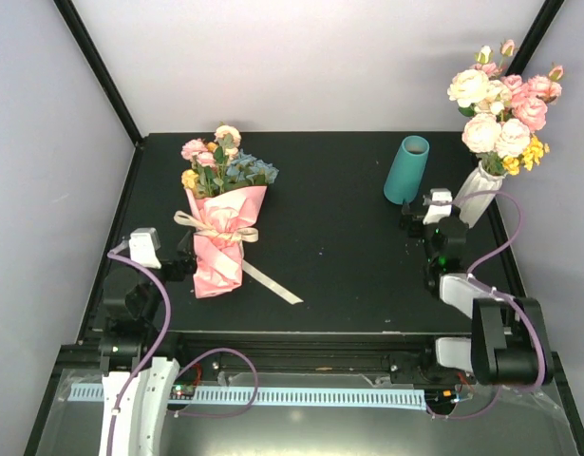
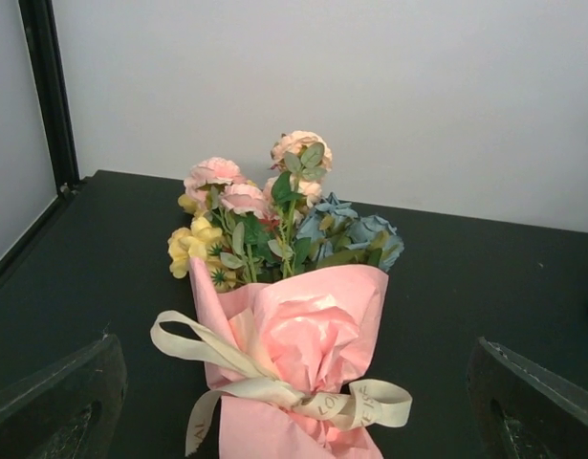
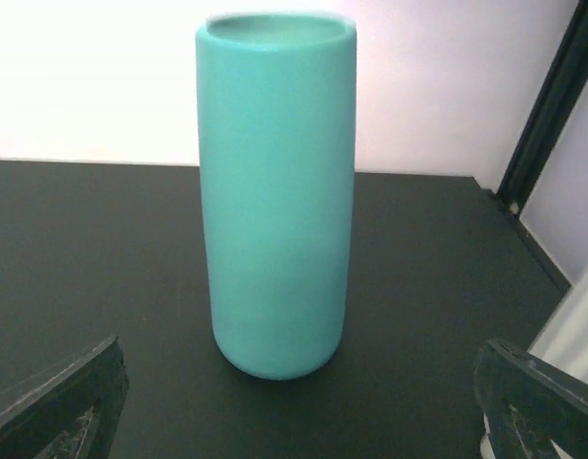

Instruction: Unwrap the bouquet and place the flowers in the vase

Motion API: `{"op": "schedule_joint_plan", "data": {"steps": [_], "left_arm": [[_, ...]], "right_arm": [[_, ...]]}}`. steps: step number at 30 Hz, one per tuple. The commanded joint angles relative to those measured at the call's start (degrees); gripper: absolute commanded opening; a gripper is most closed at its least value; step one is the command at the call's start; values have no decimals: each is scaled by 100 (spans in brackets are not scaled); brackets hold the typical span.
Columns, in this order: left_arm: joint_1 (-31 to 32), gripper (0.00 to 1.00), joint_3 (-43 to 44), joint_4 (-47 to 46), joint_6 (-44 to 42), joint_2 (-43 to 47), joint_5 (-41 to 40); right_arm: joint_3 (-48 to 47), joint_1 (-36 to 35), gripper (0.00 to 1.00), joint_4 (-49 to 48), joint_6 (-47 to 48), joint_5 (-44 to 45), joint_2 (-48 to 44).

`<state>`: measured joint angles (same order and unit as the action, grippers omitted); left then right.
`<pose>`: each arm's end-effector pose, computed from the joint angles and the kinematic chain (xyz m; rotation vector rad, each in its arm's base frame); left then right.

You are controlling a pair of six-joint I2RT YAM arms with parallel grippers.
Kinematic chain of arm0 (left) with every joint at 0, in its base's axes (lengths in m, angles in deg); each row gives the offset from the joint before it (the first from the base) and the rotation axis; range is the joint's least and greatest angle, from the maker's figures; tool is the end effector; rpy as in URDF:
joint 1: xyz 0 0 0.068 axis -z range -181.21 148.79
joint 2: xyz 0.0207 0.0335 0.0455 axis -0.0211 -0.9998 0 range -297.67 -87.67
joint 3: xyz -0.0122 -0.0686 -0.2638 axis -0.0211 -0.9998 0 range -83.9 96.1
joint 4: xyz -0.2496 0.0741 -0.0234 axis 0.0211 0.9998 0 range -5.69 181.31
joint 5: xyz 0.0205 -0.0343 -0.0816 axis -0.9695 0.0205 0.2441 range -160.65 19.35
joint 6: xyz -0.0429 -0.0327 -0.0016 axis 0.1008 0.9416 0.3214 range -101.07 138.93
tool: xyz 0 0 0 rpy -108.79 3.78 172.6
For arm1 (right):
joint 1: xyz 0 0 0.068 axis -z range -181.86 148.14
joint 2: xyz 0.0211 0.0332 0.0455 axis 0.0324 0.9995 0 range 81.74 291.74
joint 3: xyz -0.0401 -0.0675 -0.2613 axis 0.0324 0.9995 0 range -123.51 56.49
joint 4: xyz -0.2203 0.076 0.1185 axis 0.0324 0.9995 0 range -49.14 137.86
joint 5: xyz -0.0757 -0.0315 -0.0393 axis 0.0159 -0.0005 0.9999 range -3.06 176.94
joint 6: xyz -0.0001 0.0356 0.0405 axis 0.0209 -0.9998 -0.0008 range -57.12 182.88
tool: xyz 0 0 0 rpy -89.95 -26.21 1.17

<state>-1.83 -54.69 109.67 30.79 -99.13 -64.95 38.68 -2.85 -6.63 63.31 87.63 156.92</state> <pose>0.0847 -0.0025 0.2832 -0.1116 1.7049 -0.2307 0.2430 0.0038 0.1759 -0.0129 1.7432 -0.0031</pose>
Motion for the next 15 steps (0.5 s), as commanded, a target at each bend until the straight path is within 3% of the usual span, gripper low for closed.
{"op": "schedule_joint_plan", "data": {"steps": [1,6,10,12,15], "left_arm": [[20,99,-40,120,89,208,335],[25,99,5,297,349,61,87],[22,99,198,568,424,-262,-19],[26,99,281,695,504,-380,20],[20,99,416,966,732,-509,-68]], "right_arm": [[-1075,-165,100,2407,-183,-122,-743],[-1670,-691,100,3804,-484,-154,-1292],[-2122,-707,100,4139,-2141,-1221,-1482],[-2451,-700,100,4861,-2833,-1452,-1465],[-2447,-704,100,4928,-2997,-2298,-1357]]}}
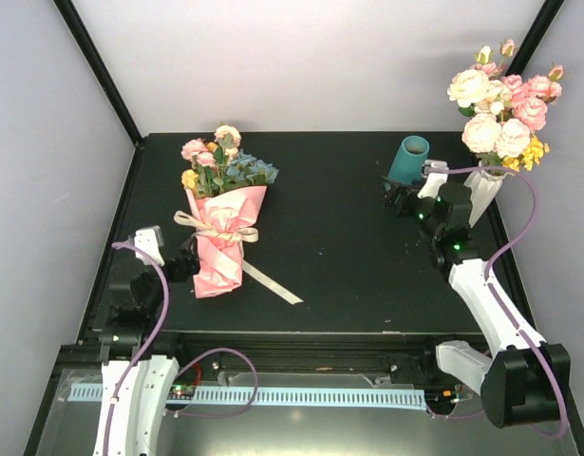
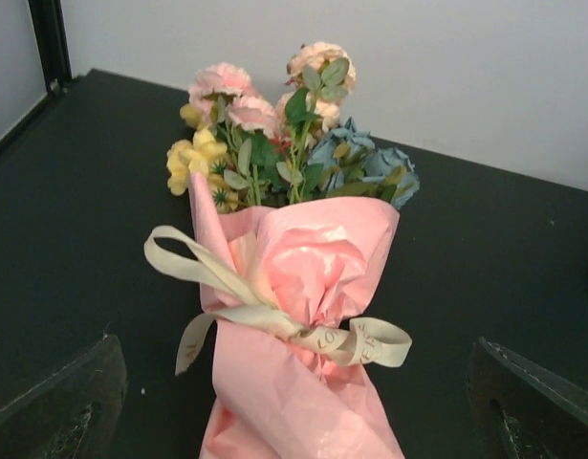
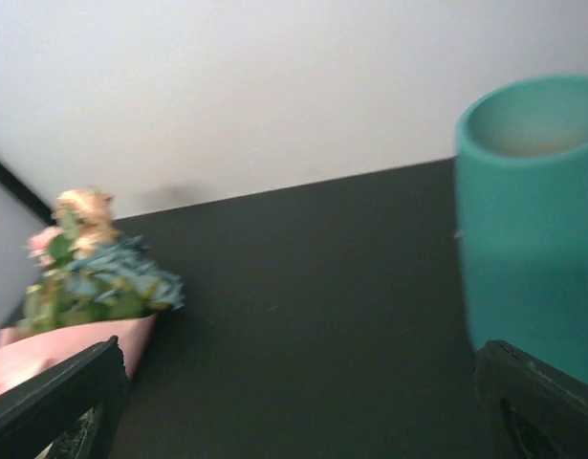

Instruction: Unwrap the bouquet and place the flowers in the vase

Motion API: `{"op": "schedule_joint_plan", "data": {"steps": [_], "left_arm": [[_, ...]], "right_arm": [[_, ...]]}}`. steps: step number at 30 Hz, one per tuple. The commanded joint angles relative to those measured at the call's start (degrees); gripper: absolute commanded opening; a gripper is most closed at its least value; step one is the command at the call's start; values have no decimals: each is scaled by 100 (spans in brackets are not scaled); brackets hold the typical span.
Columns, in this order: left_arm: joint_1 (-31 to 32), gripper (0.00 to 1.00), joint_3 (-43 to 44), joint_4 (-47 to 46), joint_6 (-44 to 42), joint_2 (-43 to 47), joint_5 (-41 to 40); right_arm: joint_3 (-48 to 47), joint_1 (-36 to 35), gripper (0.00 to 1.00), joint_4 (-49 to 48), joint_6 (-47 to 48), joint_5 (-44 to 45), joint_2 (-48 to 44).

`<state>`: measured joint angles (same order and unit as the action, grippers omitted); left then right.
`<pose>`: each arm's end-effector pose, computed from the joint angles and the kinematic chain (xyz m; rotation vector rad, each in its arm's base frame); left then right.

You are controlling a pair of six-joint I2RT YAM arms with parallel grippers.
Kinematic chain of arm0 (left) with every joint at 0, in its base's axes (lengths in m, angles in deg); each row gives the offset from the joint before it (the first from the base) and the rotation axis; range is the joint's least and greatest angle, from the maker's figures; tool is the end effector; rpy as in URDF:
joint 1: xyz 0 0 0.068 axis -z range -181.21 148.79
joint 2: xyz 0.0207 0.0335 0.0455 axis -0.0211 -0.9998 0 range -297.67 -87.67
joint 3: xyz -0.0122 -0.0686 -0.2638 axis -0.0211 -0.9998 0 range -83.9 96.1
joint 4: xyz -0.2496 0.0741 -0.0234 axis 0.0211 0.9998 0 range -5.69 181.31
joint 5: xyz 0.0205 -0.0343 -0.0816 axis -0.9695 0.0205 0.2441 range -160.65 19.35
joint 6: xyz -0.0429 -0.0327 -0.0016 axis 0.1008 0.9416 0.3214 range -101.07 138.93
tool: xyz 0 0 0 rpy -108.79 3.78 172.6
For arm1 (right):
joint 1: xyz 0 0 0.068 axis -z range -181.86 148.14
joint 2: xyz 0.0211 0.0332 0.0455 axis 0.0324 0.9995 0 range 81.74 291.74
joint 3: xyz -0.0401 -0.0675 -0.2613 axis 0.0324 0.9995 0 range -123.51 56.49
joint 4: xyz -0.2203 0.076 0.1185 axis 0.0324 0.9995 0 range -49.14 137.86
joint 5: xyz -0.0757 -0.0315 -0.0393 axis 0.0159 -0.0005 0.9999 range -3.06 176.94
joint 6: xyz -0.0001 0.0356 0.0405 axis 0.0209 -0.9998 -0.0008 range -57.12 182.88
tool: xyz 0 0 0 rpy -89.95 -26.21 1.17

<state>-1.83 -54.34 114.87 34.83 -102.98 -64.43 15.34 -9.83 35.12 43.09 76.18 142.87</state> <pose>0.0930 -0.0028 0.2709 -0.1925 1.8537 -0.2856 0.2456 0.0411 0.2905 0.0552 1.8443 0.5118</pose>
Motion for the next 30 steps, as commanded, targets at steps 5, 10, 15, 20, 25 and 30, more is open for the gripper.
{"op": "schedule_joint_plan", "data": {"steps": [5,10,15,20,25,30], "left_arm": [[23,99,520,588,343,-245,102],[22,99,501,462,173,-454,565],[33,99,523,421,-65,-1149,1065],[59,99,477,353,-64,-1461,1012],[62,99,385,296,-52,-1366,802],[62,99,394,301,-44,-1406,793]], "right_arm": [[-16,-361,100,1133,-574,-1386,98],[-237,-1389,100,1589,-31,-1114,580],[-1047,-2659,100,2378,623,-56,1325],[-1762,-3613,97,3142,1097,642,2177],[-2362,-4519,96,3764,1369,1319,2962],[-2945,-5055,90,4245,1462,1507,3713]]}}
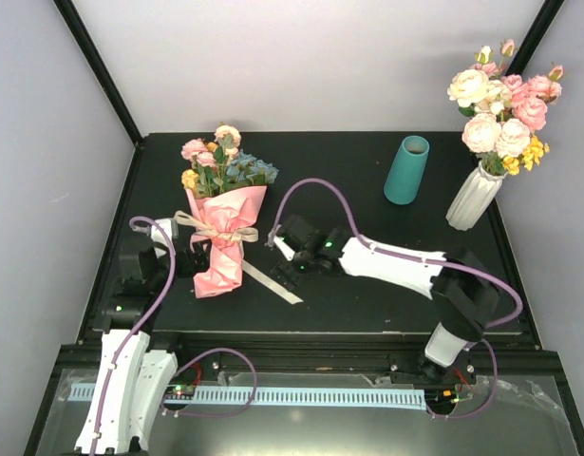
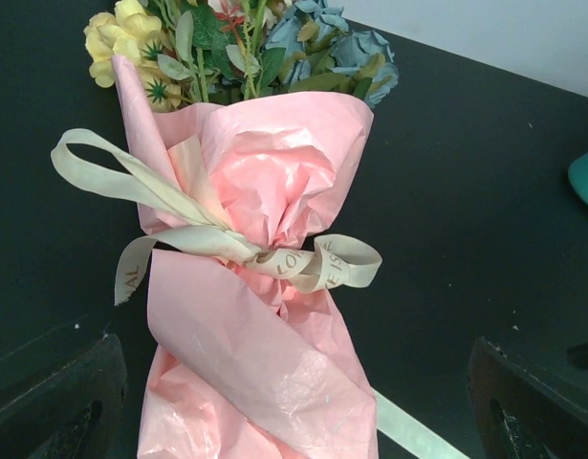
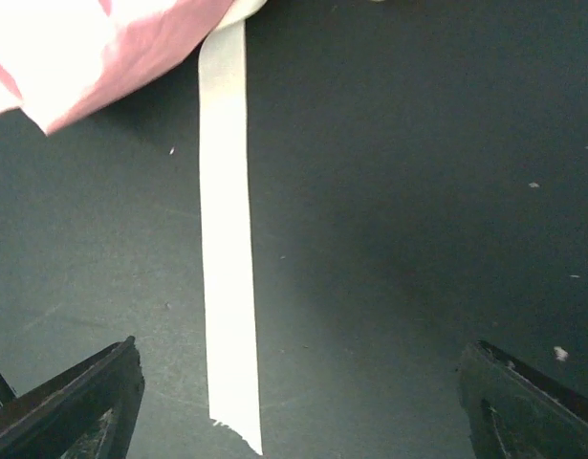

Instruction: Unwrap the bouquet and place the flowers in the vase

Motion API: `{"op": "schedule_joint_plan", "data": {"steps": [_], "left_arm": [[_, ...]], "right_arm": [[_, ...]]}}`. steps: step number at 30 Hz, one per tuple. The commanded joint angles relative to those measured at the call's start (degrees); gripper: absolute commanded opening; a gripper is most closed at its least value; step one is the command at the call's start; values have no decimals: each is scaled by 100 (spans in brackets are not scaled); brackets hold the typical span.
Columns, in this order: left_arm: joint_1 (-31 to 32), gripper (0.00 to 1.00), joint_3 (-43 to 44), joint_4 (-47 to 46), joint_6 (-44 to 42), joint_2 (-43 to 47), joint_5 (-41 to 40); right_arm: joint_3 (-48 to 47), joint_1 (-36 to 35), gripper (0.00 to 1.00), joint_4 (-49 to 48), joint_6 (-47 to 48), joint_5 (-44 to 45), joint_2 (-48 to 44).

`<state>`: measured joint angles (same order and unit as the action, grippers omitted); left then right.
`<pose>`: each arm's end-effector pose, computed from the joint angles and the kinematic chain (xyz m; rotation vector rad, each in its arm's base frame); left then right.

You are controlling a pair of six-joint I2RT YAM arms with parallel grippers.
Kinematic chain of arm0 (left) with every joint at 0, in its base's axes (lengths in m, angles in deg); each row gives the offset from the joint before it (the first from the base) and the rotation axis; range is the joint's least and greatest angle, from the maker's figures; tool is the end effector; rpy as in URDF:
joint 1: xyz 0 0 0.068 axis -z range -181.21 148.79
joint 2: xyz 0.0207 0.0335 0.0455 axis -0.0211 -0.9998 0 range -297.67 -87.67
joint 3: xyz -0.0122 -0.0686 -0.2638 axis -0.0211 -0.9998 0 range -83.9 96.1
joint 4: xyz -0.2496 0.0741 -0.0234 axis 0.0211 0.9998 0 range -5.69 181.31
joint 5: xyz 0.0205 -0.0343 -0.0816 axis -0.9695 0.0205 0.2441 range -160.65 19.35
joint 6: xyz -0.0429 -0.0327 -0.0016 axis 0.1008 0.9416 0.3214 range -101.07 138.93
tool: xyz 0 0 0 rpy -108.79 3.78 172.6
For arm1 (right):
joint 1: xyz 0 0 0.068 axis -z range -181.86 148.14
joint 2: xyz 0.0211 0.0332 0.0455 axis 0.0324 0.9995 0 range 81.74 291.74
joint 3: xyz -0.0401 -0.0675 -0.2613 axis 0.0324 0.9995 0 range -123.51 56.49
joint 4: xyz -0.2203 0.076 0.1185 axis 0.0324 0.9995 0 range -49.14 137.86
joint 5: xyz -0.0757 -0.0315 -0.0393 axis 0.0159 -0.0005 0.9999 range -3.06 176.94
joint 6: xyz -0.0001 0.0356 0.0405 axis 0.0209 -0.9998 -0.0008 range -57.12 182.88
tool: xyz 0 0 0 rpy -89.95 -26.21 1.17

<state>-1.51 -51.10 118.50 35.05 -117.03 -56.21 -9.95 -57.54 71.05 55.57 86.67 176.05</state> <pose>0.1240 -0.0081 0.2620 -0.1511 2.1129 -0.4303 0.1929 0.2829 0.2222 -1.0835 2.4079 0.4002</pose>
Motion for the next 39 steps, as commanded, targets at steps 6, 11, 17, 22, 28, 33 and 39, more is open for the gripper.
{"op": "schedule_joint_plan", "data": {"steps": [6,11,17,22,28,33,39], "left_arm": [[31,99,21,-120,-65,47,-46],[37,99,-1,-162,-63,80,-29],[38,99,-28,-196,-60,84,20],[38,99,-36,-211,-49,80,25],[36,99,-50,-224,-40,83,32],[38,99,-54,-230,-41,122,33],[36,99,-71,-246,-32,174,-7]], "right_arm": [[-847,-653,88,938,186,589,1089],[-1047,-742,84,1015,113,523,1516],[-1239,-749,77,1096,61,716,1909],[-1313,-749,64,1052,28,559,2161],[-1272,-743,43,993,61,233,2391],[-1118,-714,36,917,93,16,2595],[-987,-657,16,905,173,-30,2725]]}}
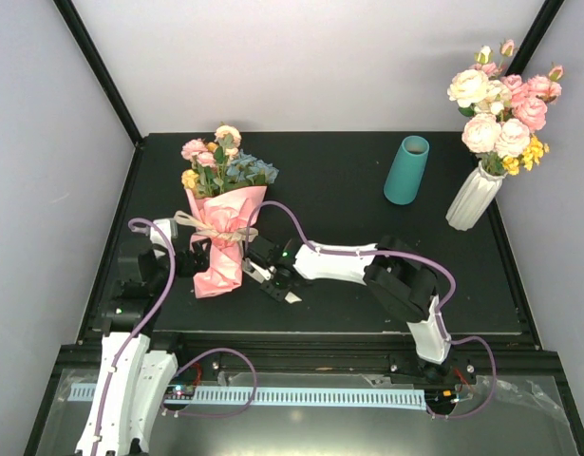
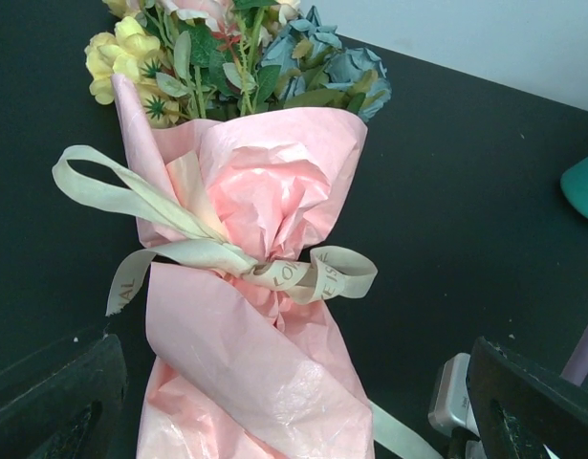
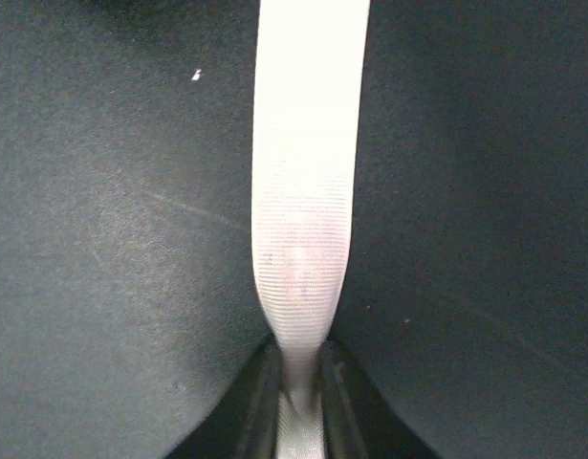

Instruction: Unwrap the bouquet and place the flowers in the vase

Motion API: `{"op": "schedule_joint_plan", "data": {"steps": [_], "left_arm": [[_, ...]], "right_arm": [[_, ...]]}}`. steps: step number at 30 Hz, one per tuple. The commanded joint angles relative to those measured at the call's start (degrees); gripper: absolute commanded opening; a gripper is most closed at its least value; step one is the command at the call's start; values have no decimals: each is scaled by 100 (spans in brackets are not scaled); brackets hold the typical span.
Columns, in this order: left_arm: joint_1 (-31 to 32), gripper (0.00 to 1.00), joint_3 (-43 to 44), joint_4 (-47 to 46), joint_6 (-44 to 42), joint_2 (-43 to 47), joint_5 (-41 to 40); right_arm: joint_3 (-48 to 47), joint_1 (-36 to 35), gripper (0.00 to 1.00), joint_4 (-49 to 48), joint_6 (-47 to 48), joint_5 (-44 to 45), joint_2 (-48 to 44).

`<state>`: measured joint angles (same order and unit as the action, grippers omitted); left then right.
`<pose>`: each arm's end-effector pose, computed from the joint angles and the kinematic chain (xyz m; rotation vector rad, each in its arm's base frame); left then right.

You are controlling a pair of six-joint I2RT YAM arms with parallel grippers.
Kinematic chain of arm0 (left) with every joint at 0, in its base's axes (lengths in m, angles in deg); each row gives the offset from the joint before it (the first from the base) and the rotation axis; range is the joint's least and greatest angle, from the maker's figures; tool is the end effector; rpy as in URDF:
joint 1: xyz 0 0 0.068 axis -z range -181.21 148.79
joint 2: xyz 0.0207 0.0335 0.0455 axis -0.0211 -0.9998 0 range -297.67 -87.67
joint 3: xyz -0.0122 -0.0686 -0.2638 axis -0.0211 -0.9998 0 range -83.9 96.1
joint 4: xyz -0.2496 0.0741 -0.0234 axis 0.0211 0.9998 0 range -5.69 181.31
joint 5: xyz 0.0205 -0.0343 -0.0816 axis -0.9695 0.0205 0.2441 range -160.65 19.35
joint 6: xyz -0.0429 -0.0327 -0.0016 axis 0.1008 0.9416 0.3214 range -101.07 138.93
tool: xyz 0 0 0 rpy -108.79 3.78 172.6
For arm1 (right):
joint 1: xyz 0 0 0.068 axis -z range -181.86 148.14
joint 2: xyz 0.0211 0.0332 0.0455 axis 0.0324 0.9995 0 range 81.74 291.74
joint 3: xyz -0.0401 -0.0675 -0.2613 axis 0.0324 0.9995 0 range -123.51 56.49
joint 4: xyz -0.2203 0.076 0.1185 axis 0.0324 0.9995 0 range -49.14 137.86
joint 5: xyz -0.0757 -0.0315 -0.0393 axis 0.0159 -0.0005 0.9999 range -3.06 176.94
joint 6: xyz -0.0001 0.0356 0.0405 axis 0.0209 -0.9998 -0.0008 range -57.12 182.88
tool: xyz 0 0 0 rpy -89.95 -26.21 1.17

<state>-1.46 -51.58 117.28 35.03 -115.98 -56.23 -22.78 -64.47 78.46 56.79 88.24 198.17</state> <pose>0.1226 -0.0082 0.2631 -0.1423 2.0824 -0.4298 0.1837 0.3528 0.1440 -1.3708 2.5592 0.1921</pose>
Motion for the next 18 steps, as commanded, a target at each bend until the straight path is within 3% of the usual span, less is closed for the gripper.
{"op": "schedule_joint_plan", "data": {"steps": [1,4,11,18], "left_arm": [[34,99,-24,-133,-33,72,-12],[33,99,-24,-134,-23,72,-17],[42,99,26,-216,-33,-29,234],[46,98,329,72,707,-135,475]], "right_arm": [[297,46,13,175,66,-145,519],[281,80,2,226,81,-37,498],[-16,91,2,544,-15,155,-123],[-496,181,2,1157,-423,566,-1148]]}}
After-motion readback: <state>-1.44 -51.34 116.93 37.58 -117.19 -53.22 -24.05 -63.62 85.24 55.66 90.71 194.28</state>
